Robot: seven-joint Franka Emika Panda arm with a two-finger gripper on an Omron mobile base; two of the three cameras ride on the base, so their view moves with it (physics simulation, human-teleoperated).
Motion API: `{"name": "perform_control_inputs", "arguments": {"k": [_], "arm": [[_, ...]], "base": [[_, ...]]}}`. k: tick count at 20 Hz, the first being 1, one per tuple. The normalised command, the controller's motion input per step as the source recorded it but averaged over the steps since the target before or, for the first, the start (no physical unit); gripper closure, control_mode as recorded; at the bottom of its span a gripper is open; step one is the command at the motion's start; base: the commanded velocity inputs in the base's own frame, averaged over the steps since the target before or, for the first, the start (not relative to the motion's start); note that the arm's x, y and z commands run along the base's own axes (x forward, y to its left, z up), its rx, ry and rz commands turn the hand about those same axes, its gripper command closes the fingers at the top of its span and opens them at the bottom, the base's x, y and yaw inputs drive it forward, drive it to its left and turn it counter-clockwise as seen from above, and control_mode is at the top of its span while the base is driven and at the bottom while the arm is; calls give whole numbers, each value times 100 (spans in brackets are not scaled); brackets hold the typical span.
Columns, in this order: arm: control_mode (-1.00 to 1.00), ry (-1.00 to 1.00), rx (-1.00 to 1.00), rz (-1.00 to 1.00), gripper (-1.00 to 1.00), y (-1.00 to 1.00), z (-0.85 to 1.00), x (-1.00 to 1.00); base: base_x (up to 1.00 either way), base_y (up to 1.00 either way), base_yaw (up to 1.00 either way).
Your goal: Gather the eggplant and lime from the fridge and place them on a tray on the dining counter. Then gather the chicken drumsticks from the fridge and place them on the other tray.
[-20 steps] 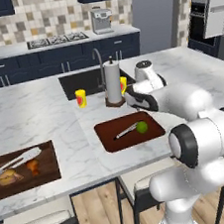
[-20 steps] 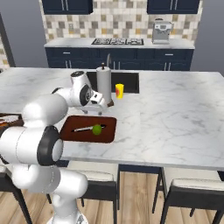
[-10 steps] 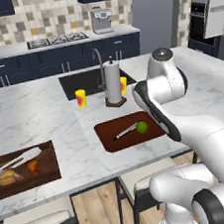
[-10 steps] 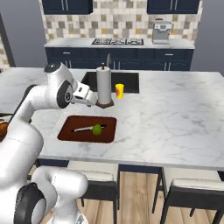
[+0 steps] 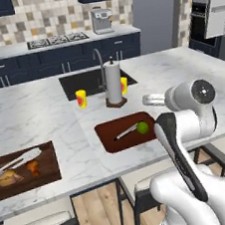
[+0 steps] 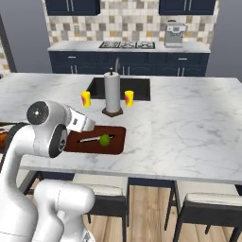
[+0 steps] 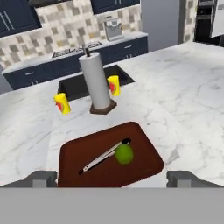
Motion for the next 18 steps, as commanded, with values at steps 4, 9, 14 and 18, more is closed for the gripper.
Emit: {"name": "perform_control_inputs", "arguments": {"k": [4,9,14,18], "arm": [[-100,14,4,-1,-100,0,64,-43],[-100,35,-11,-6,-100,0,48,-21],[-100,41,-21,14,-100,0,14,-28],[-100,2,-2,18,-100,0,-3,-39]], "base": [[0,0,0],[0,0,0],[0,0,0],[0,0,0]]}}
